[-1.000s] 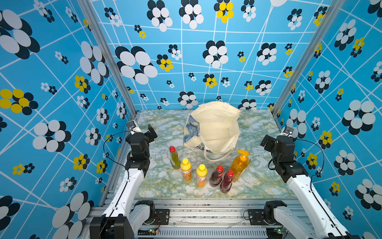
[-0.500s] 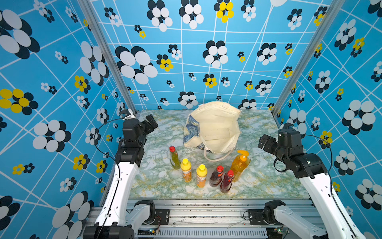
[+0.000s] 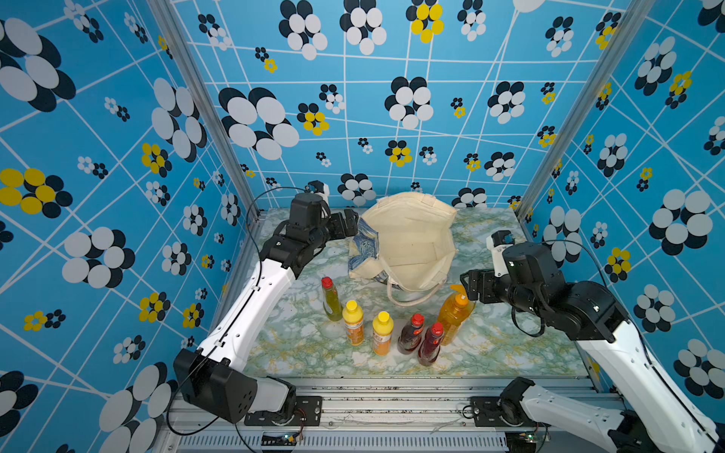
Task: Pack dish soap into the shopping bag
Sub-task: Pick up the bottle of dish soap at the center of the board.
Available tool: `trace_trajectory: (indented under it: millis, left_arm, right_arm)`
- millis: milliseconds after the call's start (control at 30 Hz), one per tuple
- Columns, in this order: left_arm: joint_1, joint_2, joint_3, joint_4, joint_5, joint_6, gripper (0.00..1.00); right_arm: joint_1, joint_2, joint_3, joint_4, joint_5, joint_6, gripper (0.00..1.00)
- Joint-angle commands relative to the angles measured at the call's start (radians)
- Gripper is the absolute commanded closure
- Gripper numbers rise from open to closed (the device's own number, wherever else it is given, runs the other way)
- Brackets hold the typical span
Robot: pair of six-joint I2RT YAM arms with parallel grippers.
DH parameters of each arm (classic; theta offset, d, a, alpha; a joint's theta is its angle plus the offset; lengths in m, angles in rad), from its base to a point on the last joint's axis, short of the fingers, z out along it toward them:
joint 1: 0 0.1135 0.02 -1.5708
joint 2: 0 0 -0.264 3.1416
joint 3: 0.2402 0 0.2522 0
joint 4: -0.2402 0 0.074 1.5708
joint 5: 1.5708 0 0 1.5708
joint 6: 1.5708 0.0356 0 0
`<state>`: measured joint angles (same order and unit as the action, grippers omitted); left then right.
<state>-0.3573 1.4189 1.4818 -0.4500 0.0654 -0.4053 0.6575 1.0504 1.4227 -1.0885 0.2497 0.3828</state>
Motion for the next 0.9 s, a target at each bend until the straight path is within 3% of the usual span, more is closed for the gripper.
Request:
trace_trajectory:
  millis: [0,400,867]
  left_arm:
    - [-0.023,0.028,0.043,-0.127,0.019,0.024,0.03]
    - [-0.098,0.074,-0.042,-0.066,0.033,-0.088,0.08]
    - [-0.165,0.121,-0.106,0.104,-0.014,-0.187,0.12]
  right_arm:
    - [0.02,0.058,0.018,-0.064,-0.018,-0.098,0.16]
    - [0.02,0.203,-0.006,-0.068,-0.013,-0.198,0.34]
    - [0.02,0.167,-0.098,-0.008,-0.004,-0.189,0.55]
